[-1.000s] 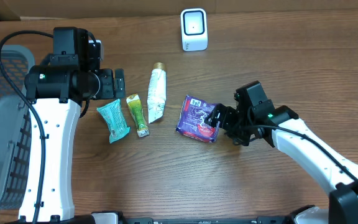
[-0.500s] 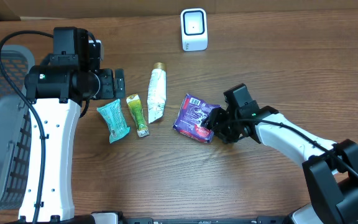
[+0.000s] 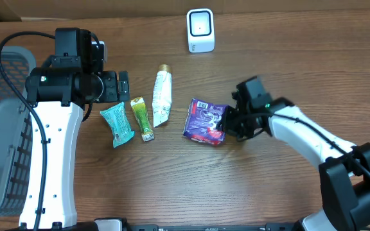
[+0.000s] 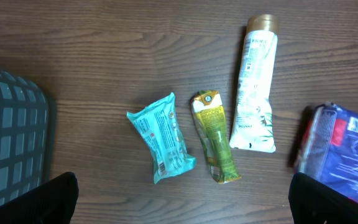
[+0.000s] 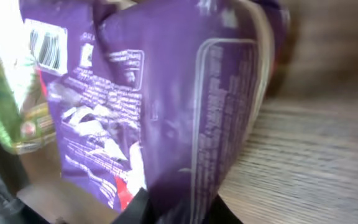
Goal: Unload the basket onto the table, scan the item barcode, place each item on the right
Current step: 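Lower right gripper onto purple snack bag and grasp its edge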
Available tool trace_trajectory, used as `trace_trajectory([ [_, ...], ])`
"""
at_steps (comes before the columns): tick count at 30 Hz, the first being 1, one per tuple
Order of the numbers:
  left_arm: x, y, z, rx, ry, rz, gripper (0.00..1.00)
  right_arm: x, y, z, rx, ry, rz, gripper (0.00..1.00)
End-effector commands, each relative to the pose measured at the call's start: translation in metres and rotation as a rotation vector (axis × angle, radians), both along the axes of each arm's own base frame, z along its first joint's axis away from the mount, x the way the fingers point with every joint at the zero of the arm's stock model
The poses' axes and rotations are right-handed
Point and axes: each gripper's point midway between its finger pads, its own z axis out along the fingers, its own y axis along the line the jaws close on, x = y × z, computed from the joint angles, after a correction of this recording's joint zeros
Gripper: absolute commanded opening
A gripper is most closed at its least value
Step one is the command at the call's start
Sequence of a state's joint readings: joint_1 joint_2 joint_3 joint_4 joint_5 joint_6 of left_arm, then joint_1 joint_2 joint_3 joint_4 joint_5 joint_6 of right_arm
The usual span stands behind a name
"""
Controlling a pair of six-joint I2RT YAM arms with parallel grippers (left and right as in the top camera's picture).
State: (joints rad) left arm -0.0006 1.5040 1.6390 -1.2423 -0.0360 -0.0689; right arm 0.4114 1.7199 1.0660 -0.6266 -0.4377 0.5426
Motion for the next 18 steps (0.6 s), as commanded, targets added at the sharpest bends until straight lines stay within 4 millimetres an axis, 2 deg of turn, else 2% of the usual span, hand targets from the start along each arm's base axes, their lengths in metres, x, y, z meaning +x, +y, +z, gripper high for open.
trace_trajectory([
  [1,0.002,-0.002,0.002,-0.009,-0.006,-0.007,1.0,0.022,0.003,0.032,-0.035,-0.249,0.3,0.16],
  [6,0.002,-0.002,0.002,-0.009,-0.006,-0.007,1.0,0.045,-0.029,0.037,-0.29,-0.376,0.406,0.16],
  [7,0.002,-0.002,0.002,-0.009,-0.006,-0.007,1.0,0.05,-0.034,0.038,-0.323,-0.39,0.398,0.19],
  [8,0.002,-0.002,0.002,-0.009,-0.006,-0.007,1.0,0.052,-0.036,0.038,-0.338,-0.398,0.392,0.25],
  [9,0.002,-0.002,0.002,-0.009,-0.006,-0.007,1.0,0.053,-0.036,0.038,-0.342,-0.403,0.39,0.43],
  [10,0.002,-0.002,0.002,-0.009,-0.006,-0.007,1.0,0.054,-0.036,0.038,-0.34,-0.405,0.388,0.69],
  [11,0.002,-0.002,0.002,-0.009,-0.006,-0.007,0.99,0.053,-0.034,0.039,-0.329,-0.403,0.387,0.83],
  [15,0.002,-0.002,0.002,-0.009,-0.006,-0.007,1.0,0.053,-0.033,0.039,-0.3,-0.354,0.286,0.93],
  [18,0.002,-0.002,0.002,-0.009,-0.006,-0.007,1.0,0.055,-0.043,0.038,-0.27,-0.272,0.122,0.94],
])
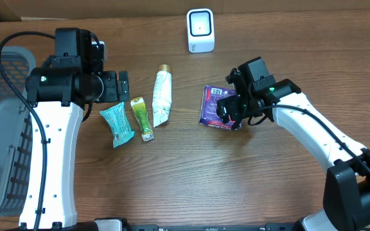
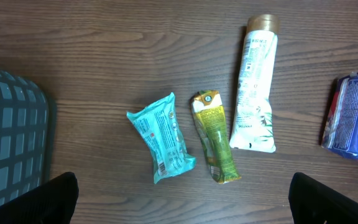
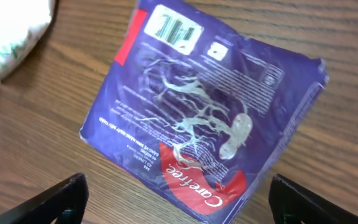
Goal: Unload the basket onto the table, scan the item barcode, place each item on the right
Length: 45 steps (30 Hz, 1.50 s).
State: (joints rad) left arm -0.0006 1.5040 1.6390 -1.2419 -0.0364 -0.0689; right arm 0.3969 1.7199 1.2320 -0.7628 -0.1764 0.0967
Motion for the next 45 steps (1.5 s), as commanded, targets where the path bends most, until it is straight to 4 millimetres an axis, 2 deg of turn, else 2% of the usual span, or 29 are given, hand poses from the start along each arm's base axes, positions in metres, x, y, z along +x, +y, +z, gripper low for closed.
trace_trajectory([
  [1,0.002,-0.002,0.002,-0.009,-0.006,-0.007,1.0,0.012,-0.013,0.009,0.069,0.05,-0.226,0.94],
  [6,0.002,-0.002,0.002,-0.009,-0.006,-0.007,0.99,0.011,-0.037,0.012,0.262,0.239,-0.47,0.94],
  [8,0.002,-0.002,0.002,-0.009,-0.006,-0.007,0.99,0.007,-0.036,0.016,0.354,0.29,-0.447,0.93],
  [10,0.002,-0.002,0.002,-0.009,-0.006,-0.007,0.99,0.002,-0.031,0.018,0.387,0.297,-0.382,0.84],
  [11,0.002,-0.002,0.002,-0.009,-0.006,-0.007,1.0,0.0,-0.028,0.018,0.382,0.296,-0.364,0.84],
  [14,0.002,-0.002,0.002,-0.009,-0.006,-0.007,1.0,-0.002,-0.005,0.021,0.382,0.262,-0.285,0.82],
  [16,0.002,-0.002,0.002,-0.009,-0.006,-0.007,1.0,0.002,0.02,0.027,0.402,0.211,-0.231,0.81],
  [23,0.002,-0.002,0.002,-0.009,-0.006,-0.007,0.99,0.016,0.086,0.035,0.404,0.038,-0.195,0.81],
  [26,0.002,-0.002,0.002,-0.009,-0.006,-0.007,1.0,0.015,0.108,0.022,0.393,0.018,-0.177,0.81],
  [30,0.002,-0.002,0.002,-0.009,-0.006,-0.007,0.99,0.01,0.125,0.0,0.375,0.042,-0.152,0.81],
  [33,0.002,-0.002,0.002,-0.009,-0.006,-0.007,1.0,0.004,0.128,-0.007,0.359,0.062,-0.14,0.81],
  [36,0.002,-0.002,0.002,-0.009,-0.006,-0.007,1.0,0.003,0.122,-0.013,0.321,0.062,-0.157,0.81],
  [42,0.002,-0.002,0.002,-0.009,-0.006,-0.007,1.0,0.0,0.092,-0.03,0.18,0.069,-0.226,0.81],
  [45,0.002,-0.002,0.002,-0.009,-0.006,-0.007,0.99,0.0,0.079,-0.031,0.134,0.079,-0.22,0.81],
])
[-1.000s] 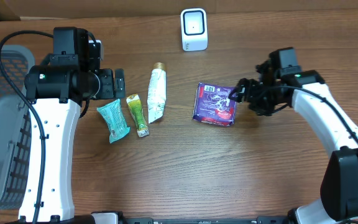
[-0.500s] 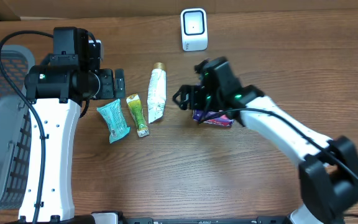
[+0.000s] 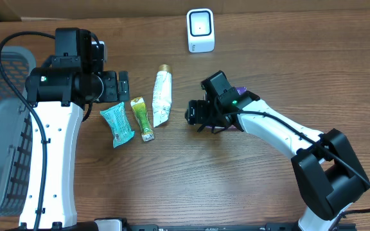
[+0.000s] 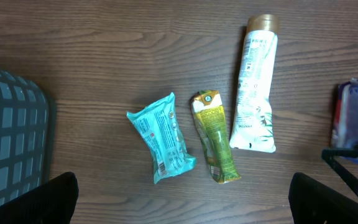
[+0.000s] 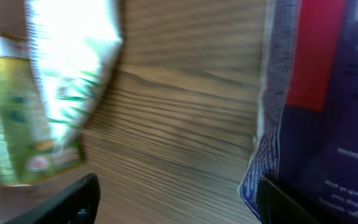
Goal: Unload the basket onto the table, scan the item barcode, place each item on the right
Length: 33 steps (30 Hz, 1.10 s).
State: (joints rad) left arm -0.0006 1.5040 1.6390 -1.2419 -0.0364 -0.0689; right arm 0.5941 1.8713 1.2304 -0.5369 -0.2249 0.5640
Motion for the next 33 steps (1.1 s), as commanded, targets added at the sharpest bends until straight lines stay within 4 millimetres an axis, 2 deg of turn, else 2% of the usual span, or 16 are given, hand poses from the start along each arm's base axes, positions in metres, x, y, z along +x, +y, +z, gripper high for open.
trace_trajectory([
  [1,0.002,-0.002,0.002,-0.009,-0.006,-0.007,0.99,0.013,-0.02,0.007,-0.065,-0.04,-0.02,0.81],
  [5,0.002,-0.002,0.002,-0.009,-0.006,-0.007,1.0,0.02,-0.031,0.029,-0.074,-0.026,-0.018,0.75],
  [9,0.002,-0.002,0.002,-0.009,-0.006,-0.007,1.0,0.028,-0.037,0.078,0.018,-0.027,0.01,0.75],
  [12,0.002,-0.002,0.002,-0.009,-0.006,-0.007,1.0,0.041,-0.064,0.109,0.052,-0.047,-0.033,0.8],
  [14,0.002,-0.002,0.002,-0.009,-0.006,-0.007,1.0,0.049,-0.091,0.116,0.059,-0.048,-0.08,0.84],
  [17,0.002,-0.002,0.002,-0.009,-0.006,-0.007,1.0,0.057,-0.141,0.105,0.047,-0.009,-0.153,0.9],
  [19,0.002,-0.002,0.002,-0.009,-0.006,-0.007,1.0,0.059,-0.16,0.094,0.084,0.011,-0.129,0.93],
  [21,0.002,-0.002,0.002,-0.009,-0.006,-0.007,0.99,0.059,-0.171,0.082,0.129,0.038,-0.108,0.93],
  [27,0.002,-0.002,0.002,-0.009,-0.006,-0.007,0.99,0.053,-0.182,0.045,0.225,0.094,-0.034,0.95],
  [33,0.002,-0.002,0.002,-0.009,-0.006,-0.007,1.0,0.047,-0.175,0.011,0.266,0.156,0.038,0.96],
])
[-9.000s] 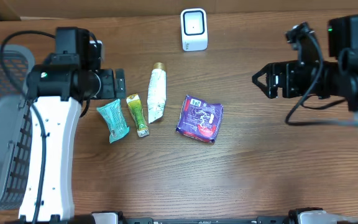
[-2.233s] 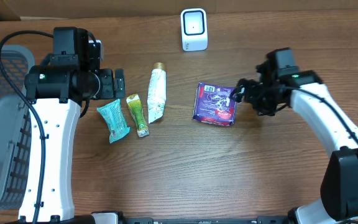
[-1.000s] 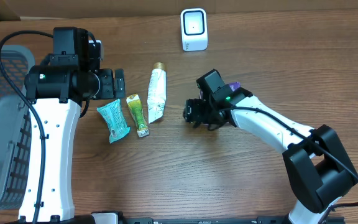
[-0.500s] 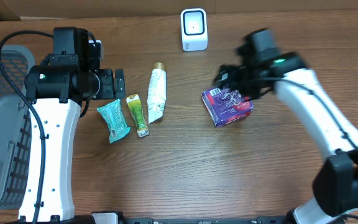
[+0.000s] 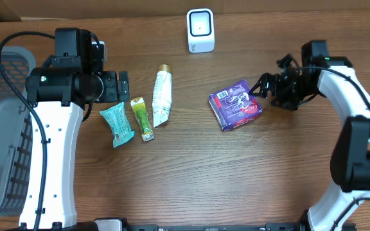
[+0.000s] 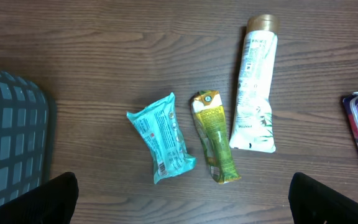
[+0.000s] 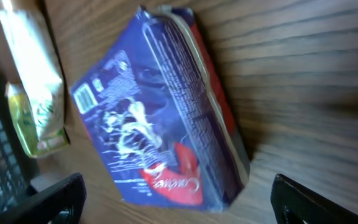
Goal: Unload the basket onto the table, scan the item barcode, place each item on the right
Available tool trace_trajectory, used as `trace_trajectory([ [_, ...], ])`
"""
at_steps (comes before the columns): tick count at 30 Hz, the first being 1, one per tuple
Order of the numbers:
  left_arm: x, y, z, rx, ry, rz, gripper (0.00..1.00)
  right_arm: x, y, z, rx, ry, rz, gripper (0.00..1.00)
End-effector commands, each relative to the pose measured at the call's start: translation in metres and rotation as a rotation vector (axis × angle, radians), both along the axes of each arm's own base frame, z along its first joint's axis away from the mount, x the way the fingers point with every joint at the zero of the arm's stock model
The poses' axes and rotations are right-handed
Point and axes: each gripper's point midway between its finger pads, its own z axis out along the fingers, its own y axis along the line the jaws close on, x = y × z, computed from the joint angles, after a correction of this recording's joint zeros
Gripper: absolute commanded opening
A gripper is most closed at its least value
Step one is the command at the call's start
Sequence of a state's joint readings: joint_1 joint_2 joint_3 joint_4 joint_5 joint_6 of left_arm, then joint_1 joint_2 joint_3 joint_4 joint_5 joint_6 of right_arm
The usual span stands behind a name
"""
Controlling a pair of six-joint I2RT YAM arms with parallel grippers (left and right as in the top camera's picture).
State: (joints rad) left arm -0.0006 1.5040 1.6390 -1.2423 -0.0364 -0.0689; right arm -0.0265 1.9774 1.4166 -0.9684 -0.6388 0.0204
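Note:
A purple pack (image 5: pixel 235 104) lies flat on the table right of centre, its printed side up and a small barcode (image 7: pixel 84 98) near one corner. My right gripper (image 5: pixel 266 87) is open just to the right of it, not touching. In the right wrist view the pack (image 7: pixel 160 137) fills the space ahead of the wide-apart fingers (image 7: pixel 48 199). The white scanner (image 5: pixel 200 30) stands at the back centre. My left gripper (image 5: pixel 122 86) hangs open over the left group of items, holding nothing.
A teal packet (image 6: pixel 161 138), a green packet (image 6: pixel 214 137) and a white tube (image 6: pixel 255 93) lie side by side left of centre. A grey mesh basket sits at the far left edge.
My right gripper has gone from the pack's left edge to its right side. The pack now lies a little further right, flat, with the barcode showing. The left arm has not moved.
First my right gripper was pressed close against the purple pack, near the tube. Then the pack lay further back and right, with the gripper open over it. Later the gripper stood at its left edge. Now it is open on the pack's right.

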Motion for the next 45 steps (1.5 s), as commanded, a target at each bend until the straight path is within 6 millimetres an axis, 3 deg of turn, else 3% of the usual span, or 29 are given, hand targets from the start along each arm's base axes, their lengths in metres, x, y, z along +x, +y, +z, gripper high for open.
trace_trajectory([
  [1,0.002,-0.002,0.002,-0.009,-0.006,-0.007,0.99,-0.004,0.008,-0.012,0.062,-0.007,0.075,0.96],
  [12,0.002,-0.002,0.002,-0.009,-0.006,-0.007,1.0,-0.009,0.022,-0.045,0.132,-0.02,0.199,0.96],
  [21,0.002,-0.002,0.002,-0.009,-0.006,-0.007,1.0,-0.024,0.038,-0.073,0.136,-0.019,0.291,0.9],
  [23,0.002,-0.002,0.002,-0.009,-0.006,-0.007,1.0,-0.03,0.041,-0.079,0.142,-0.005,0.298,0.82],
  [29,0.002,-0.002,0.002,-0.009,-0.006,-0.007,1.0,-0.047,0.044,-0.091,0.147,0.046,0.301,0.43],
  [33,0.002,-0.002,0.002,-0.009,-0.006,-0.007,0.99,-0.048,0.049,-0.085,0.194,0.063,0.282,0.36],
  [39,0.002,-0.002,0.002,-0.009,-0.006,-0.007,1.0,-0.042,0.054,-0.067,0.241,0.069,0.26,0.1],
  [41,0.002,-0.002,0.002,-0.009,-0.006,-0.007,1.0,-0.038,0.054,-0.053,0.238,0.058,0.262,0.04],
  [45,0.002,-0.002,0.002,-0.009,-0.006,-0.007,0.99,-0.023,0.054,-0.011,0.219,-0.008,0.269,0.04],
])
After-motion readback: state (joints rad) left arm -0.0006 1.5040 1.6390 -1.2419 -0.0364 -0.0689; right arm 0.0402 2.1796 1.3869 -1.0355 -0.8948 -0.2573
